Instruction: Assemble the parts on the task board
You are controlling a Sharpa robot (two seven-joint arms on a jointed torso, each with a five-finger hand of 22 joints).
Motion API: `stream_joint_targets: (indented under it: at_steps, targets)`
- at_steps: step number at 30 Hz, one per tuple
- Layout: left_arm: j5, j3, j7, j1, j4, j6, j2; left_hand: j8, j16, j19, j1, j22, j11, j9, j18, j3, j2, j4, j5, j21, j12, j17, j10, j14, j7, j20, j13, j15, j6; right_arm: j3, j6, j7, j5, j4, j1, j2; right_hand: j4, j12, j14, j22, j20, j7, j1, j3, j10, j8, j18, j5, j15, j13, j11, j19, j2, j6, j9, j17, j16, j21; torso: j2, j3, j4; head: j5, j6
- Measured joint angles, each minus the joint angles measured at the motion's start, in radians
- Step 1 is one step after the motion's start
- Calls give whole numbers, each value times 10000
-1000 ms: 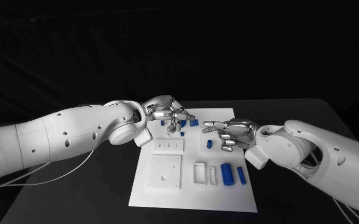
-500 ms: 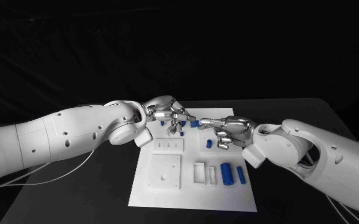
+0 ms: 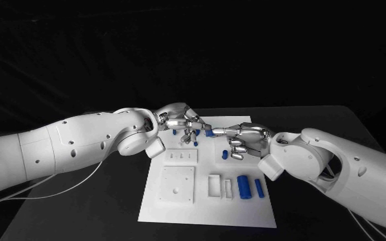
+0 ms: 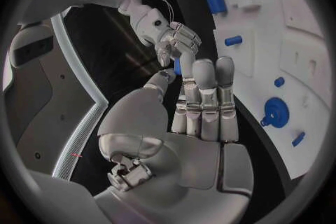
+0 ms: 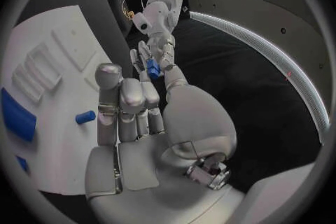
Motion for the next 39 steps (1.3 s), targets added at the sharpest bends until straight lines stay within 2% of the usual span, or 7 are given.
stream_joint_targets:
  at_steps: [2,5,10,32,34,39]
  targets:
    - [26,0,-13,0,0,0,4,0,0,0,0,0,0,2,-1,0,0,0,-2,0,0,0,0,9,-1,0,0,-9,1,-1,51,35,0,0,-1,3,-104,0,0,0,0,-5,54,146,0,0,0,-78,0,-1,0,0,55,5,0,0,0,0,0,1,0,2,-1]
    - [61,0,-28,0,-1,0,6,0,0,0,-1,-1,0,5,-1,0,1,0,-5,0,0,-1,0,20,-1,0,0,-20,1,-2,107,72,0,-14,-2,7,-273,0,0,0,0,-48,53,613,0,0,-2,-155,0,-1,0,0,53,54,-25,0,0,0,0,1,0,3,-1]
    - [120,0,-52,0,-1,19,7,-1,0,0,-5,-1,1,8,-2,0,5,0,-11,0,0,-1,1,20,-2,0,-1,-20,2,-3,153,118,0,-69,-4,23,-447,-1,1,0,0,-20,8,1093,0,0,-5,-155,0,-1,-1,0,9,96,-25,-1,0,1,0,4,-2,3,-1]
    - [217,0,-145,0,-22,299,19,-4,0,1,-3,18,3,6,-3,0,3,0,14,0,0,13,3,16,-3,1,-1,-17,2,-12,191,198,95,-209,-14,66,-534,-6,1,0,-1,-60,-95,1364,1,0,-14,-155,-1,1,-1,1,-94,135,-23,9,0,-42,0,4,-4,-21,-9]
    - [216,0,-151,0,-22,323,21,-9,0,1,11,26,3,7,-3,0,-11,0,14,0,0,12,3,13,-3,1,-1,-14,2,-13,191,202,100,-213,-15,69,-576,-7,1,0,0,-94,-76,1489,1,0,-18,-322,-1,1,-1,1,-75,322,-9,9,0,-42,0,3,-4,-24,-13]
    - [210,-1,-165,0,-32,361,33,-36,0,1,35,26,3,10,-4,0,-35,0,10,0,0,12,3,6,-2,1,-2,-6,2,-21,201,210,103,-197,-23,80,-797,-7,1,0,0,-203,130,1935,-35,0,-64,-981,0,2,-38,0,131,725,98,8,0,-41,1,2,-4,-28,-15]
